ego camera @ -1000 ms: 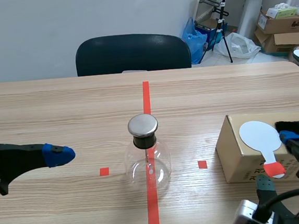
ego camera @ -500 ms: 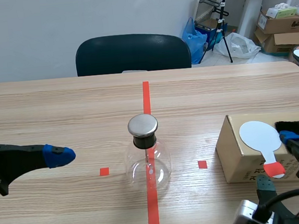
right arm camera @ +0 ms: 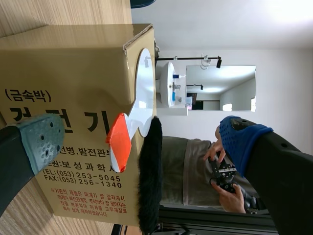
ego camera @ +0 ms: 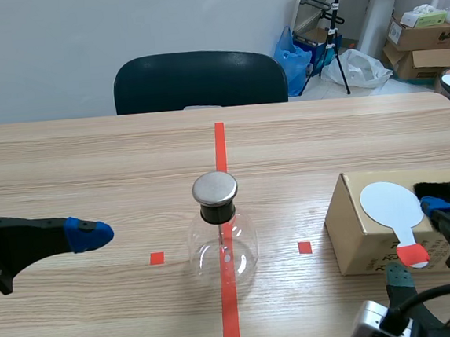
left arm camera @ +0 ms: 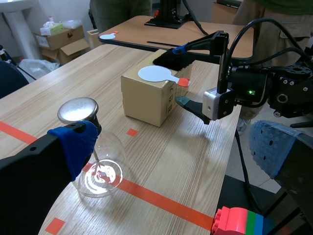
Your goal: Do the electroscope experiment
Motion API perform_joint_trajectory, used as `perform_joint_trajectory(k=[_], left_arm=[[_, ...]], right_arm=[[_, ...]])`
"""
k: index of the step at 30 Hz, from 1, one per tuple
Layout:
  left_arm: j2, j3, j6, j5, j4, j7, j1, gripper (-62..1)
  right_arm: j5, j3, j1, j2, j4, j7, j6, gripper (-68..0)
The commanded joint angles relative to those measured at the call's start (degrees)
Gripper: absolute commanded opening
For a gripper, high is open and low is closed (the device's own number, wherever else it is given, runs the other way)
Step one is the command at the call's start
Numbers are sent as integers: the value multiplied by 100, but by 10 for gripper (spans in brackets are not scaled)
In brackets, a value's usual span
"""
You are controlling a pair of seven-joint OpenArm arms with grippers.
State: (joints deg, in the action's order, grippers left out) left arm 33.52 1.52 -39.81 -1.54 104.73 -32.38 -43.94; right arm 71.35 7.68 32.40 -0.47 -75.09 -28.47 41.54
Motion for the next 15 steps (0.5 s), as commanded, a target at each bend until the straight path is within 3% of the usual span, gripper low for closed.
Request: perform_joint_trajectory(k=[1,15], left_arm=[[-13,-24,-7,-37,50,-74,0,14],[-13,-24,-7,-37,50,-76,0,14]], right_arm=[[-48,2,-35,48,-28,20,332,4],[-50,2,-35,96,-28,20,332,4]])
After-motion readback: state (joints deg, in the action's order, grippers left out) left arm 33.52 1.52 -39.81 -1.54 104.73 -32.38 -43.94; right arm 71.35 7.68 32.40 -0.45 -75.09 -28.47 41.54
